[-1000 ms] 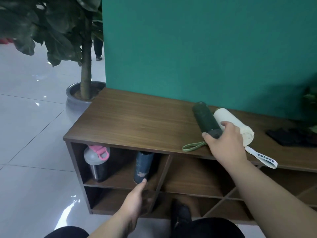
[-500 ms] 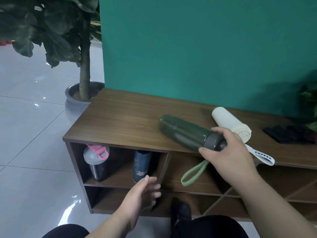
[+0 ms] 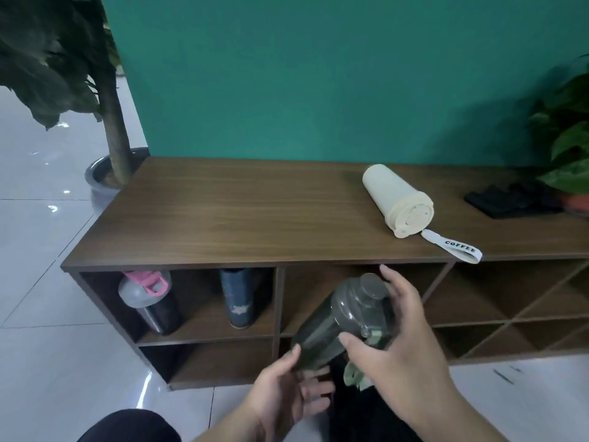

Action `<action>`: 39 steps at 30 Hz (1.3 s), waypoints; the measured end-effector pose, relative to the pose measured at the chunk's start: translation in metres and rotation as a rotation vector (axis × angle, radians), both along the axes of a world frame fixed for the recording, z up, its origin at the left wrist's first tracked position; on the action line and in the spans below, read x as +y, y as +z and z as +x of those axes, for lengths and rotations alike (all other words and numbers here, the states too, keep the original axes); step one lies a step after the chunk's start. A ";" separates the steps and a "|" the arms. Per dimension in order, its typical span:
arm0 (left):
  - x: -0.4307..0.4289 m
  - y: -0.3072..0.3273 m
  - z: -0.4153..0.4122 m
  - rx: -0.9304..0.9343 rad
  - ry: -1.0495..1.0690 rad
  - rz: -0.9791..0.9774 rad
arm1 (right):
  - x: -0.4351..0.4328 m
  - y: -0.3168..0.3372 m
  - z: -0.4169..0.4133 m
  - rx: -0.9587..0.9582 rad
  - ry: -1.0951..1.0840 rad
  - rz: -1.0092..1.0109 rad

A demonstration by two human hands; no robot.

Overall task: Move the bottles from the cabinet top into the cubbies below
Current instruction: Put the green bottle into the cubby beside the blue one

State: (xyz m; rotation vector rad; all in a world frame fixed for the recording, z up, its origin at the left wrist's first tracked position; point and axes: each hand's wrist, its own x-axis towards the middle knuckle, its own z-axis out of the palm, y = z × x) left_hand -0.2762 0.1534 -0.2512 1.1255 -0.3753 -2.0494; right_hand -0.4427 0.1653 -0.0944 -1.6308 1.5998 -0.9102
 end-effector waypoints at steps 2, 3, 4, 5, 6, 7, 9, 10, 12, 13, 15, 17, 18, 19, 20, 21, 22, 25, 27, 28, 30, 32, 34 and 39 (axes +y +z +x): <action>-0.005 -0.010 -0.009 0.013 -0.010 0.038 | -0.006 -0.035 0.003 -0.091 -0.099 0.090; -0.008 -0.014 -0.011 0.008 -0.013 0.058 | -0.011 -0.052 0.004 -0.129 -0.135 0.126; -0.012 -0.020 -0.012 -0.001 -0.010 0.089 | -0.017 -0.066 0.004 -0.157 -0.155 0.156; -0.017 -0.022 -0.013 -0.024 -0.007 0.116 | -0.025 -0.076 0.005 -0.160 -0.157 0.184; -0.022 -0.024 -0.015 -0.074 -0.004 0.139 | -0.033 -0.085 0.005 -0.150 -0.146 0.207; -0.029 -0.026 -0.017 -0.139 -0.008 0.157 | -0.043 -0.092 0.006 -0.116 -0.121 0.231; -0.043 -0.030 -0.019 -0.233 -0.002 0.168 | -0.063 -0.103 0.007 -0.028 -0.059 0.268; -0.050 -0.032 -0.020 -0.269 -0.003 0.153 | -0.073 -0.108 0.008 -0.013 -0.044 0.284; -0.066 -0.036 -0.021 -0.303 0.016 0.130 | -0.093 -0.115 0.012 -0.028 -0.038 0.300; -0.073 -0.038 -0.020 -0.292 0.042 0.123 | -0.102 -0.119 0.015 -0.031 -0.036 0.303; -0.084 -0.035 -0.020 -0.248 0.108 0.111 | -0.118 -0.126 0.021 -0.021 -0.025 0.302; -0.094 -0.035 -0.020 -0.231 0.158 0.113 | -0.132 -0.131 0.026 -0.016 -0.026 0.299; -0.098 -0.033 -0.021 -0.231 0.178 0.122 | -0.137 -0.133 0.028 -0.021 -0.028 0.299; -0.103 -0.033 -0.021 -0.241 0.196 0.136 | -0.142 -0.135 0.030 -0.028 -0.027 0.301; -0.107 -0.032 -0.022 -0.247 0.221 0.153 | -0.146 -0.136 0.031 -0.032 -0.023 0.304; -0.111 -0.034 -0.022 -0.243 0.240 0.167 | -0.150 -0.138 0.032 -0.035 -0.021 0.309; -0.114 -0.032 -0.023 -0.236 0.255 0.178 | -0.153 -0.139 0.033 -0.038 -0.025 0.312; -0.122 -0.034 -0.027 -0.268 0.261 0.177 | -0.161 -0.143 0.036 -0.032 -0.047 0.324; -0.126 -0.037 -0.028 -0.295 0.264 0.181 | -0.165 -0.144 0.037 -0.029 -0.058 0.325; -0.128 -0.039 -0.028 -0.307 0.257 0.172 | -0.166 -0.144 0.038 -0.027 -0.060 0.325; -0.130 -0.040 -0.028 -0.322 0.253 0.167 | -0.167 -0.143 0.039 -0.017 -0.050 0.323; -0.131 -0.042 -0.027 -0.331 0.251 0.162 | -0.165 -0.142 0.039 -0.017 -0.031 0.321; -0.131 -0.045 -0.026 -0.339 0.248 0.156 | -0.164 -0.140 0.039 -0.024 -0.021 0.315; -0.129 -0.049 -0.022 -0.348 0.229 0.149 | -0.161 -0.141 0.039 -0.022 -0.006 0.355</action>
